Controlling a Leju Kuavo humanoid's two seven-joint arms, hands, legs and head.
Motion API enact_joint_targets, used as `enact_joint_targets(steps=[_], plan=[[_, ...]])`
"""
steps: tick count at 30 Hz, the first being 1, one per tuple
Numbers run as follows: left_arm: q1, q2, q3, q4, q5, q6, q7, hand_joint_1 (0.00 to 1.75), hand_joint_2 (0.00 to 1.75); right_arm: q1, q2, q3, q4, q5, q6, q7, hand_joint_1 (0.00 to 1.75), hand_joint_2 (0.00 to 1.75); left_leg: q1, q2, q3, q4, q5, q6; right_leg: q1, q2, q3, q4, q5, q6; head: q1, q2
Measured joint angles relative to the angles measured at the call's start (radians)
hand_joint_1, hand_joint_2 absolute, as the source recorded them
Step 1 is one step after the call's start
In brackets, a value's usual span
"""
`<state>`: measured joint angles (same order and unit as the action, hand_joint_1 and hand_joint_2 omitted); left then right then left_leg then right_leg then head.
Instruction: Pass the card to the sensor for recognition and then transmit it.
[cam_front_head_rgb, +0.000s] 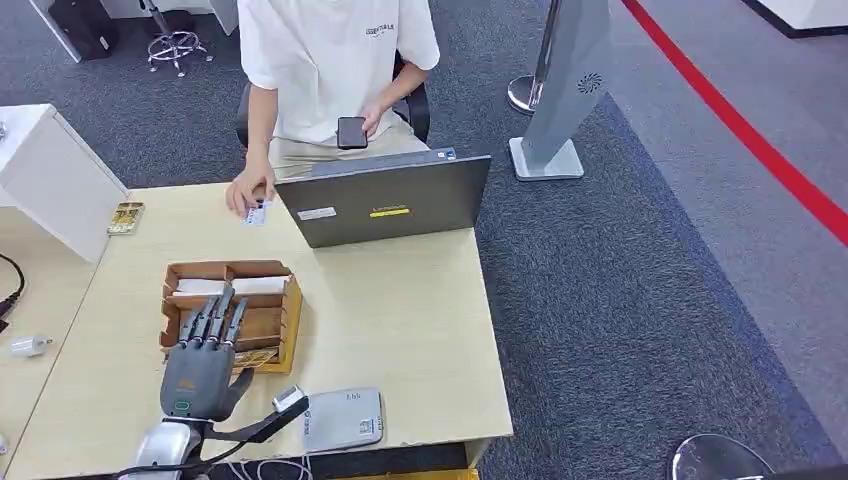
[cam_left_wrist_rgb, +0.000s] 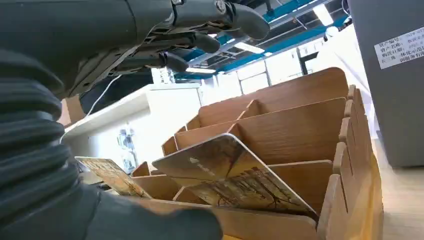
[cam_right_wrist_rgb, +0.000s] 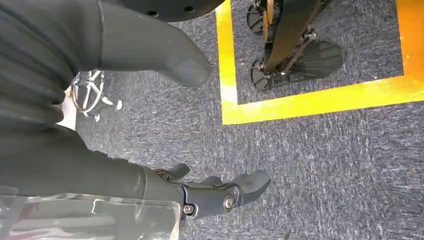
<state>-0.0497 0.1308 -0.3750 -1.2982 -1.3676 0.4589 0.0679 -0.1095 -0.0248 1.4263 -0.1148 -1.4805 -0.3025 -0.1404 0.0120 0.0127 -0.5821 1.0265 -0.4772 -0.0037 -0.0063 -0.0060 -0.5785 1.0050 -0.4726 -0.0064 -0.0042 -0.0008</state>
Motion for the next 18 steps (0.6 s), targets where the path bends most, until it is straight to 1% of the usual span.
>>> enact_joint_targets(steps=[18], plan=[[0.01, 0.002, 0.003, 0.0, 0.033, -0.008, -0.019, 1.75, 1.75, 0.0, 0.0, 0.006, 0.0, -0.003, 0.0, 0.0, 0.0, 1.75, 0.0, 0.0, 0.0, 0.0, 0.0, 0.0, 0.0, 0.0, 0.0, 0.0, 0.0, 0.0, 0.0, 0.0]])
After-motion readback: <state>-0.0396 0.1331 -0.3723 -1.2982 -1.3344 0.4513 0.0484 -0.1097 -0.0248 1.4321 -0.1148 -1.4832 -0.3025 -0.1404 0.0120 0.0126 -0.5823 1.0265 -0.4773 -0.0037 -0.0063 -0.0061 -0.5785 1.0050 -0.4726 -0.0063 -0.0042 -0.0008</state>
